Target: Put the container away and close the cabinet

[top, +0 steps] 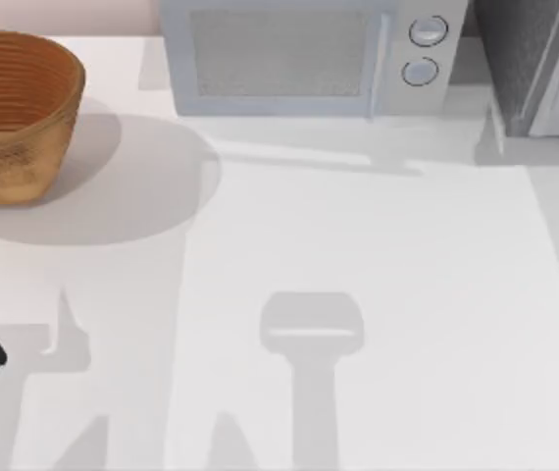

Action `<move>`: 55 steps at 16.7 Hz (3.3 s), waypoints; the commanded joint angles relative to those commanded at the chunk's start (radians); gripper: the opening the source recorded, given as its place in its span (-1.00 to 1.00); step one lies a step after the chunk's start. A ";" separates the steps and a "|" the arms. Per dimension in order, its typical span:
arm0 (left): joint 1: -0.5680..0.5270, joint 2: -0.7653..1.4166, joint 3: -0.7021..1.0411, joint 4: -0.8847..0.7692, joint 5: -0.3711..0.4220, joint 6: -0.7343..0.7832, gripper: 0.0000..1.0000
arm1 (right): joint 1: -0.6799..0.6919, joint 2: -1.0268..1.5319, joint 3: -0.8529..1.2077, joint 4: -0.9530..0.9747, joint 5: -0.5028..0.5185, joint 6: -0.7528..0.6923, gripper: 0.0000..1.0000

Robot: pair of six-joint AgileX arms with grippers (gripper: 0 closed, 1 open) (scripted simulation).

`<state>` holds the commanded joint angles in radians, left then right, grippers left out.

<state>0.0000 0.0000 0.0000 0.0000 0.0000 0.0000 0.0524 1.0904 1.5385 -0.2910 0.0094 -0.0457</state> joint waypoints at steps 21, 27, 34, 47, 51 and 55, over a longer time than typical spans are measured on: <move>0.000 0.000 0.000 0.000 0.000 0.000 1.00 | -0.052 -1.090 -1.539 0.291 -0.009 0.046 1.00; 0.000 0.000 0.000 0.000 0.000 0.000 1.00 | -0.142 -0.977 -1.504 0.393 -0.101 0.046 1.00; 0.000 0.000 0.000 0.000 0.000 0.000 1.00 | -0.514 -0.429 -1.370 0.831 -0.465 0.053 1.00; 0.000 0.000 0.000 0.000 0.000 0.000 1.00 | -1.073 0.456 -1.172 1.488 -1.018 0.067 1.00; 0.000 0.000 0.000 0.000 0.000 0.000 1.00 | -1.077 0.461 -1.171 1.492 -1.022 0.068 1.00; 0.000 0.000 0.000 0.000 0.000 0.000 1.00 | -1.076 0.457 -1.142 1.456 -1.023 0.067 1.00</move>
<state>0.0000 0.0000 0.0000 0.0000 0.0000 0.0000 -1.0231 1.5471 0.3960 1.1650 -1.0131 0.0212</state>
